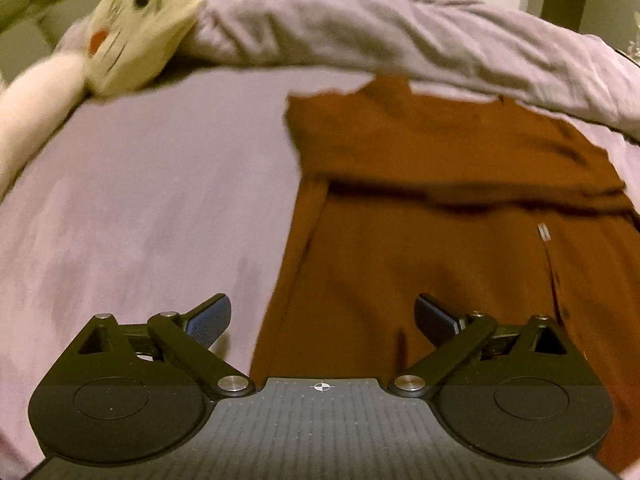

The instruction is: Fold small clothes

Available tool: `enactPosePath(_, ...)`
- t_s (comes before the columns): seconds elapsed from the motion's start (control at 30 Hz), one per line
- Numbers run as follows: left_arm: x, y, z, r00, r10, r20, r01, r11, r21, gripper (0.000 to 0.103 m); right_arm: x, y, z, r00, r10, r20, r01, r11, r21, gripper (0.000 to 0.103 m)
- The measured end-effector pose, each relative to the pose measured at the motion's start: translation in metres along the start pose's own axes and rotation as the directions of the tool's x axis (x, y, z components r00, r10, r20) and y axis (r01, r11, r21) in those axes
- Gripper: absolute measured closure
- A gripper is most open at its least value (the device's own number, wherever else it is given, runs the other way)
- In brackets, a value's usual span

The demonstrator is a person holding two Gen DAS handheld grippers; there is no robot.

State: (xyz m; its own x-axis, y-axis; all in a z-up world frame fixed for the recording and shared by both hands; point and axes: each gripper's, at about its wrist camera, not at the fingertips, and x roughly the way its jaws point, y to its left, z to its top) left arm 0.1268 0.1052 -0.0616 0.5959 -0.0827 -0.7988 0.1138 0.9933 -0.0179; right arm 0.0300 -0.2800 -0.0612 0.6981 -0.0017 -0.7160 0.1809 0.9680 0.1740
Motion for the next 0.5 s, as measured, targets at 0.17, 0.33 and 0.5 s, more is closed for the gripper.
enactPosePath(0.17, -0.02, 0.016, -0.04, 0.995, -0.04, -0.086, 0.031, 0.994, -0.105, 0.002, -0.036, -0.022, -0.049, 0.997, 0.024, -0.068, -0.014, 0.989, 0.149, 0.052)
enactPosePath(0.33, -0.028, 0.021, -0.061, 0.993, -0.017, -0.116, 0.004, 0.994, -0.113, 0.002, -0.053, -0.031, -0.08, 0.992, 0.053, -0.115, -0.029, 0.979, 0.204, 0.052)
enactPosePath(0.5, -0.023, 0.029, -0.065, 0.989, -0.009, -0.149, -0.016, 0.987, -0.163, 0.01, -0.051, -0.039, -0.095, 0.985, 0.09, -0.146, -0.051, 0.966, 0.252, 0.053)
